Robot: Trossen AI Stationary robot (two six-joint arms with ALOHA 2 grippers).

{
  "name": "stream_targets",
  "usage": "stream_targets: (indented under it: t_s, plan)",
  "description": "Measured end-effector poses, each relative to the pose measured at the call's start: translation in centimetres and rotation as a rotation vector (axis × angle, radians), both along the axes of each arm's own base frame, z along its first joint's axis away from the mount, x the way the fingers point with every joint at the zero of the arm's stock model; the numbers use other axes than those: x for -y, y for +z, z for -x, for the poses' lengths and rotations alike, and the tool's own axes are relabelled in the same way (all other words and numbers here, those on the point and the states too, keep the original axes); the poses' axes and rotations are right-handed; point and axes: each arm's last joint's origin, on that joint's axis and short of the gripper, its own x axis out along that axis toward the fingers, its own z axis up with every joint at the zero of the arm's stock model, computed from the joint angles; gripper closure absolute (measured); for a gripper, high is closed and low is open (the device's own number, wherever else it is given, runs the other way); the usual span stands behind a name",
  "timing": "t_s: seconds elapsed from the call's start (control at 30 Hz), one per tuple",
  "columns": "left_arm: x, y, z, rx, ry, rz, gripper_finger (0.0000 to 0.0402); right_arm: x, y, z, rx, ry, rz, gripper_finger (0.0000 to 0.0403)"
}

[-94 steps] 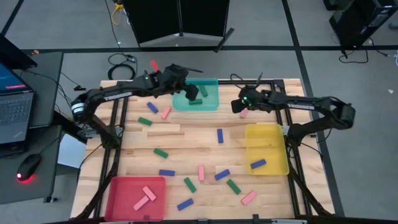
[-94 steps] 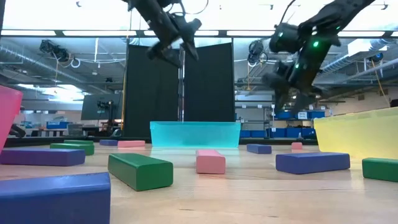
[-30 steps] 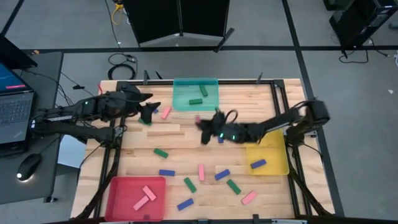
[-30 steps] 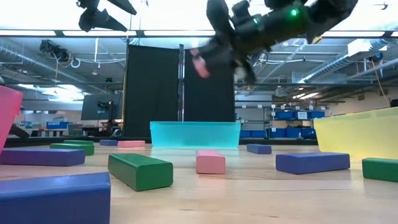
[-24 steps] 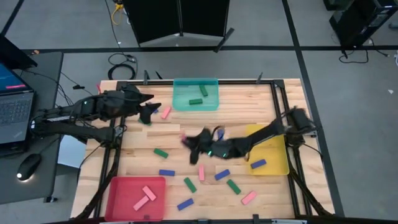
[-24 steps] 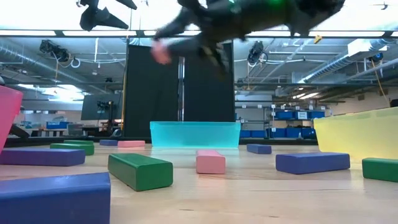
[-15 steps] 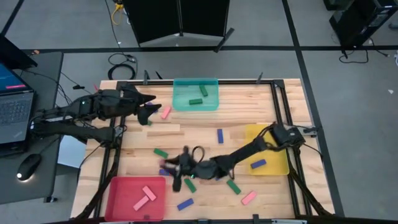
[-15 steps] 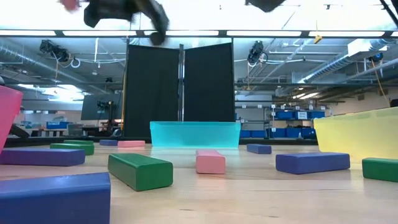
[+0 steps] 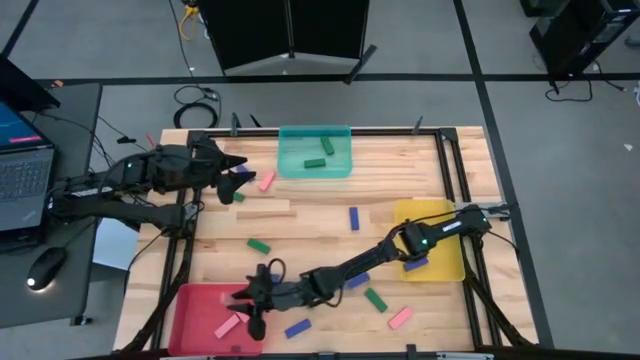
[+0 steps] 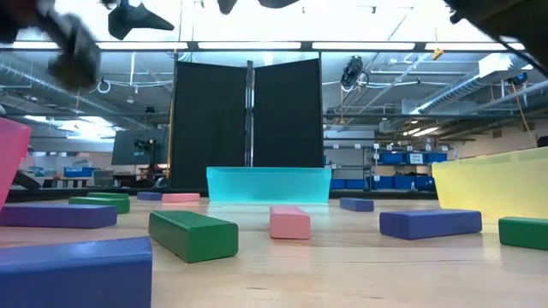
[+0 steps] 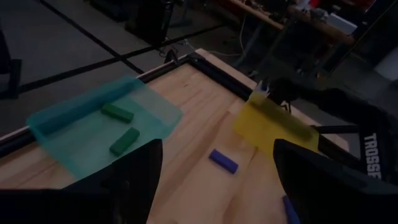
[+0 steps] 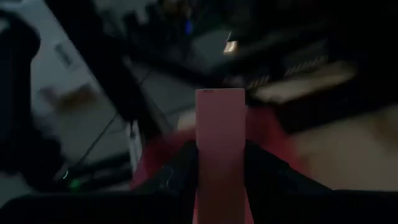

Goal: Sort blocks
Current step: Put the pink block into the red bin, then put the blue block into the yellow bin

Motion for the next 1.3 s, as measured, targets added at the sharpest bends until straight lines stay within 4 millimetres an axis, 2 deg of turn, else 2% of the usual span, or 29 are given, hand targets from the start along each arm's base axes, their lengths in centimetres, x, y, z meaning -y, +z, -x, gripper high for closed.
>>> stream_targets:
  t_s: [0.1, 0.23, 0.37, 0.6, 0.73, 0.9, 1.07, 1.23, 1.3]
  plan:
    - [0.0, 0.0, 0.0, -0.005, 0.006, -0.003, 0.009, 0.2, -0.9, -0.6, -0.067, 0.041, -0.019, 0.0228]
    - [-0.1, -0.1, 0.1, -0.018, 0.01, -0.006, 0.0091, 0.4, -0.4, -0.7, -0.062, 0.076, -0.018, 0.0125]
    - [-0.2, -0.3, 0.1, -0.042, 0.045, -0.017, 0.0103, 0.4, 0.8, -0.5, -0.045, 0.056, 0.069, 0.0079]
    - [-1.2, -1.1, -0.8, -0.184, 0.108, -0.002, 0.0135, 0.5, 6.2, 1.3, -0.047, -0.129, 0.287, 0.0092]
    - [-2.4, -0.9, -1.7, -0.291, 0.157, -0.018, 0.0147, 0.7, 7.2, 2.1, -0.11, -0.22, 0.404, 0.0104]
    - [-4.7, -0.6, -2.6, -0.457, 0.233, -0.025, 0.0151, -0.2, 8.8, 3.9, -0.178, -0.347, 0.515, 0.0108]
    - [-7.7, -1.4, -3.8, -0.592, 0.248, -0.008, 0.0151, -1.3, 8.1, 5.1, -0.183, -0.316, 0.551, 0.0109]
    - [-11.1, -2.6, -4.2, -0.656, 0.233, 0.046, 0.0152, -3.1, 5.9, 5.3, -0.06, -0.068, 0.508, 0.0118]
    - [-12.3, -3.4, -4.1, -0.703, 0.235, 0.068, 0.0152, -3.2, 4.8, 5.5, -0.058, -0.04, 0.504, 0.0123]
